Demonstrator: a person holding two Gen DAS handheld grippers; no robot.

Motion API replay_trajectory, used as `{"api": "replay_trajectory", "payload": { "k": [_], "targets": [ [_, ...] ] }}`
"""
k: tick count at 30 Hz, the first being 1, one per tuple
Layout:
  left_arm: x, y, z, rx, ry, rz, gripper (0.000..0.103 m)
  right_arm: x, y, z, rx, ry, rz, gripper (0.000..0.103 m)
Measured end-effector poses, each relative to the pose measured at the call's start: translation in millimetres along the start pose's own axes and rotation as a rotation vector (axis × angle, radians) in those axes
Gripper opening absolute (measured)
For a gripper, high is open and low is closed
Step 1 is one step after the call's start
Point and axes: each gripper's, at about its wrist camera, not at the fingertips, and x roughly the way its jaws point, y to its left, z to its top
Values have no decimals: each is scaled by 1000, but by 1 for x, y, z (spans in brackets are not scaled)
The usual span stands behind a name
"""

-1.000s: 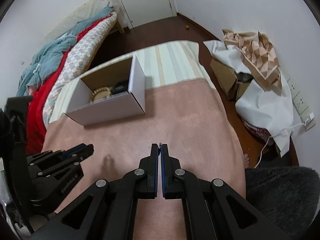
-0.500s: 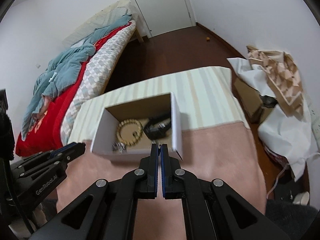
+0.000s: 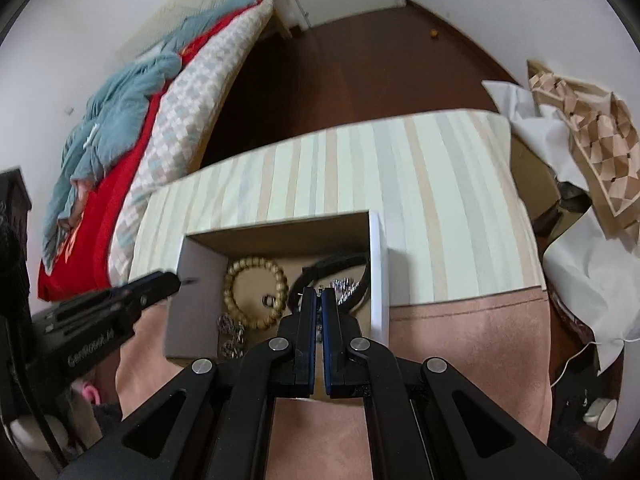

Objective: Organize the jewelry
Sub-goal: 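Carry the charm and ring into the white box and open both tools, then lift both tools up and away from the box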

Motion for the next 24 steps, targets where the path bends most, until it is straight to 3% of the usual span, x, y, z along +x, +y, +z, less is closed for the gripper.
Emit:
{"api": "replay_trajectory", "payload": {
  "k": [5,7,9,11,14,16,18,21,24],
  "targets": [
    [2,1,3,-18,11,17,13,0,-4,-5,15,33,-10,10],
    [-1,3,3,-21,3,29,19,-5,-6,-6,26,26,-10,22],
    [-6,7,2,-32,-14,38,47,-11,-6,-5,28,15,-18,31],
    [-12,12,1,-43,-36,54,60,-17,-6,-4,29,1,-32,36],
    [-20,20,-3,-61,-52,76,64,-26,-3,-5,1,-15,-97,45],
    [-23,23,-8,-70,-59,94,72,-29,-1,-7,-17,-12,-148,74],
    [-24,25,-14,-69,-66,115,85,-31,0,-12,-38,-10,-214,91],
    [-25,26,-24,-64,-59,148,99,-30,5,-20,-67,7,-296,99],
    [-28,24,-35,-66,-53,172,101,-32,9,-27,-80,11,-319,102]
  ]
}}
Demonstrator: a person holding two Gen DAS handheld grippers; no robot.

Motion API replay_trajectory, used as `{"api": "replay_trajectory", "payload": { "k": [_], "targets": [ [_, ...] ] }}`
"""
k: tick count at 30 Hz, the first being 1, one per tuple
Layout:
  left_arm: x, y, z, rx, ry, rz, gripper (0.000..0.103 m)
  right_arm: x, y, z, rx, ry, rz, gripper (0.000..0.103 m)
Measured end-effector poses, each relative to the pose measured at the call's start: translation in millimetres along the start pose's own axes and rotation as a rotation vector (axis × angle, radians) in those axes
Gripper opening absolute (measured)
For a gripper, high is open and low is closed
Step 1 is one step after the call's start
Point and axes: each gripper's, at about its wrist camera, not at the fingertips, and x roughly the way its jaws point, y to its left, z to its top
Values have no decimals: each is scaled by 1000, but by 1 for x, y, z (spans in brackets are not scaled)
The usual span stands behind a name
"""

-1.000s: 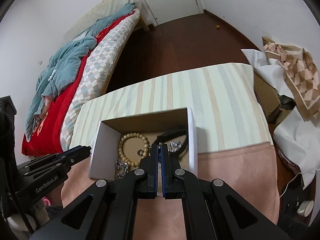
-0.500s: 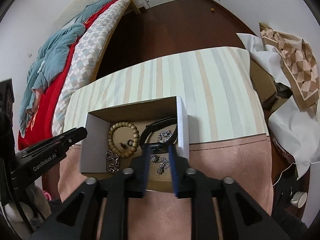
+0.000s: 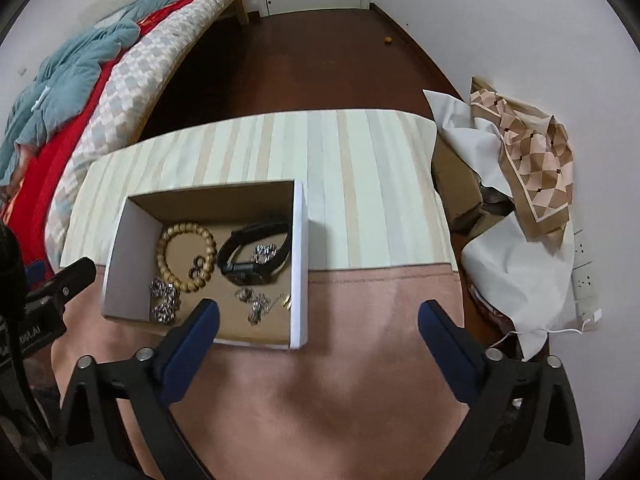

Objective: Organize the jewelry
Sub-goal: 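Lift both tools up and away from the box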

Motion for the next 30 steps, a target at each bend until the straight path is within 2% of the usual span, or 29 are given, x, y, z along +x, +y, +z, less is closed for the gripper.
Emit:
{"api": "replay_trajectory", "payload": {
  "k": [4,10,13,21,30],
  "targets": [
    [-11,0,-10,-4,-14,6,101,-13,3,-7,-6,-20,-33,102],
    [-45,0,-23,-9,-59,5,102,-51,3,-19,5,-74,-37,103],
    [-72,-1,-32,-8,-86,-11,102,-77,2,-28,18,-104,-26,103],
    [-144,1,-58,-1,-173,15,102,-157,1,-58,23,-202,-28,103],
    [-219,3,-78,-7,-239,-12,102,-248,3,-83,9,-308,-12,103]
  ]
}}
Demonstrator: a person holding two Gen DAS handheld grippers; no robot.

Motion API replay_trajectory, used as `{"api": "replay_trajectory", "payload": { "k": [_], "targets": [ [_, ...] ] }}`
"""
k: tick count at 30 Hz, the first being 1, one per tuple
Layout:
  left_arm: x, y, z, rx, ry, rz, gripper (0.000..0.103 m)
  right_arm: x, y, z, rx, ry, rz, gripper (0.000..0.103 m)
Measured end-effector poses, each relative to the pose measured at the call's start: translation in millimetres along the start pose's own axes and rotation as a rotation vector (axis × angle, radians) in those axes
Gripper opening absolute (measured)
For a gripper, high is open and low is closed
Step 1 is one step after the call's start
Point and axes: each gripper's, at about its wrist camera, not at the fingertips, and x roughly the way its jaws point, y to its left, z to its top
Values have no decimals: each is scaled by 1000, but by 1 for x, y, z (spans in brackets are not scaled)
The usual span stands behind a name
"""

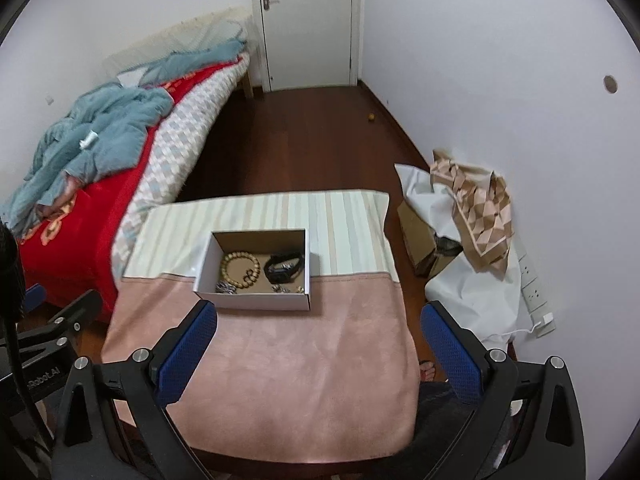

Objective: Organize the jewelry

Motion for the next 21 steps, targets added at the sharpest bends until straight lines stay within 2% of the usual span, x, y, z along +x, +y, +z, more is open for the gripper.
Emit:
{"api": "replay_trajectory", "payload": {
  "k": [12,21],
  "targets": [
    [-68,-1,4,1,-67,-29,102,-78,1,1,1,-79,8,103],
    [-74,-3,0,0,-59,-18,102,-88,-2,2,3,-76,17,103]
  ]
}}
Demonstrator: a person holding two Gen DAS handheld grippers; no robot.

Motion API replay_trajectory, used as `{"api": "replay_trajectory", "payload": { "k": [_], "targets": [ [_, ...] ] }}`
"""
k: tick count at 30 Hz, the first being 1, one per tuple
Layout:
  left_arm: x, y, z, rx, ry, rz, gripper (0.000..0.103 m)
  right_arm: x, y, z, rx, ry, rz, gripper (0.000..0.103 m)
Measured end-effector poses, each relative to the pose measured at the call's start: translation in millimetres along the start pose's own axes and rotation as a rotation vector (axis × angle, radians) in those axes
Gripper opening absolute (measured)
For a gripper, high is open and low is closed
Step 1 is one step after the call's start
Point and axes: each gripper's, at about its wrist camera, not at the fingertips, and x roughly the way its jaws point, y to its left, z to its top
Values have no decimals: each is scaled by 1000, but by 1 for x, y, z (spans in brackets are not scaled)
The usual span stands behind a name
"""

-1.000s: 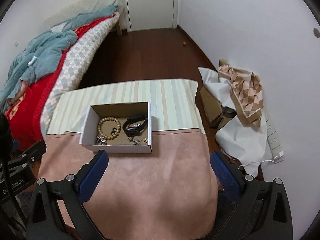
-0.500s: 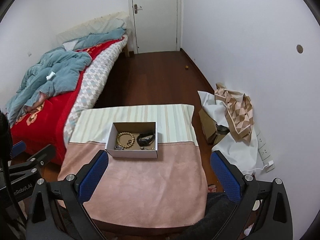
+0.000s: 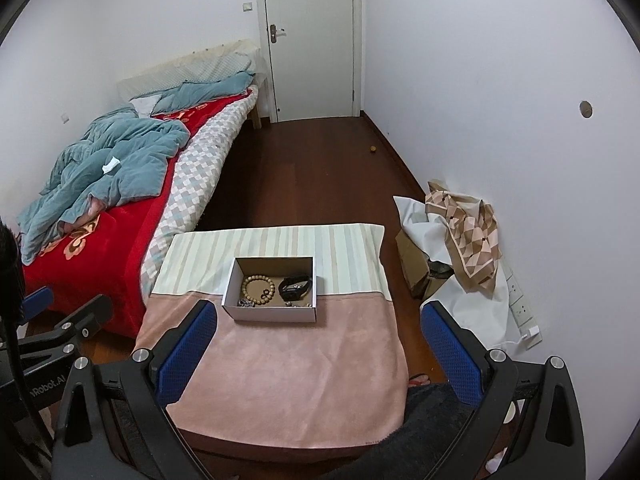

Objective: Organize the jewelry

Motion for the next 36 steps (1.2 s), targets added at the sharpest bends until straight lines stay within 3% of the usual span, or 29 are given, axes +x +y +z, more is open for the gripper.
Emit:
{"api": "replay_trajectory", "payload": {
  "k": [8,20,36],
  "targets": [
    [22,1,9,-13,15,33,102,27,1,7,-2,24,-25,103],
    [75,3,24,-22,65,94,102,106,-1,25,10,94,-68,103],
    [129,-4,34,7,152,62,102,171,4,27,-17,196,-91,103]
  ]
}}
